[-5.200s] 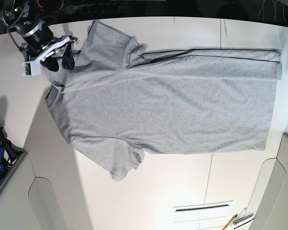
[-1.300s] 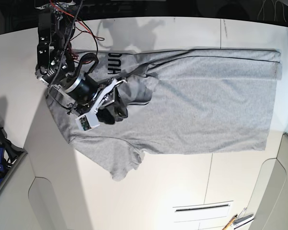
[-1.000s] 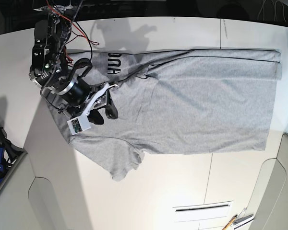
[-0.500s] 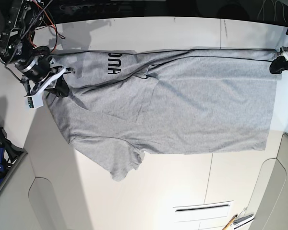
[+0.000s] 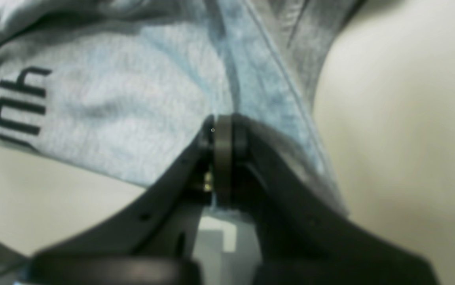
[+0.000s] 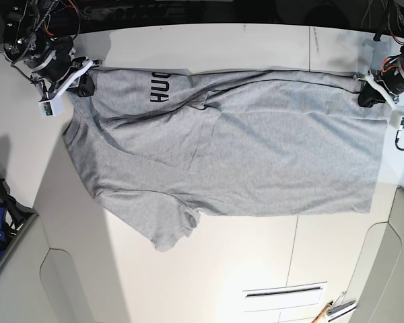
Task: Fold the T-shirt properly
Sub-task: 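Lift the edge and fold it over toward the other folded edge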
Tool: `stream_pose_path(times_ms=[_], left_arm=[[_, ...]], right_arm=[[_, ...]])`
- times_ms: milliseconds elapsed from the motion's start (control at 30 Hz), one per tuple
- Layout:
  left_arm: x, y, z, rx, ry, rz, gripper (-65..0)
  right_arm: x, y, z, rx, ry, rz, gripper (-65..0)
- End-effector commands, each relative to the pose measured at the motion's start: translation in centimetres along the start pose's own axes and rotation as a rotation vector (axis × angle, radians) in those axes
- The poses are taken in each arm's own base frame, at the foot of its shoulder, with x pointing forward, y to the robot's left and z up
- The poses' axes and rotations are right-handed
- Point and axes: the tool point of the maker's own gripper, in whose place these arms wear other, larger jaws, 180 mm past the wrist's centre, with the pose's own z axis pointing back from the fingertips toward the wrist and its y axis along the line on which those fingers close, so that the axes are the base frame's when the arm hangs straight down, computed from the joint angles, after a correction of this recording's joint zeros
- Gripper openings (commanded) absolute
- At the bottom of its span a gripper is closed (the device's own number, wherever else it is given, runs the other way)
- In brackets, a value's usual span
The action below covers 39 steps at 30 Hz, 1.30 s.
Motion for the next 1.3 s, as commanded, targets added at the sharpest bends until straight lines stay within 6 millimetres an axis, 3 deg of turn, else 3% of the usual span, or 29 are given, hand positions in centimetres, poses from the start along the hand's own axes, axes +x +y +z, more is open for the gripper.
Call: stream_pose_path(times_ms=[0, 300, 567, 867, 1000, 1167, 1267], left_arm=[[-2.5, 1.1, 0.5, 0.041, 0.124, -0.030, -65.0], [-5.3, 1.8, 2.7, 0.028, 0.164, 0.100, -65.0], [-8.4, 1.7, 4.9, 0.000, 0.190, 0.179, -65.0], [-10.3, 1.2, 5.7, -0.012, 0.229, 0.211, -65.0], [-9.4, 1.4, 5.6, -0.010, 0.195, 0.209, -65.0], [-4.9, 1.6, 6.6, -0.035, 0.056, 0.162, -65.0], [-1.6, 2.3, 8.2, -0.014, -0.050, 0.139, -51.6]], right_arm=[[-0.5, -0.8, 0.6, -0.018, 0.029, 0.027, -65.0], [-3.6, -3.2, 2.5, -0.063, 0.135, 0.079, -65.0], [-5.2, -2.6, 2.8, -0.032, 0.203, 0.050, -65.0], [-7.3, -2.3, 3.5, -0.021, 0.258, 0.028, -65.0], [-6.6, -1.9, 3.5, -0.006, 0.232, 0.022, -65.0], [-3.9, -0.8, 4.1, 0.005, 0.155, 0.072, -65.0], [-1.2, 0.2, 5.0, 0.004, 0.076, 0.136, -65.0]])
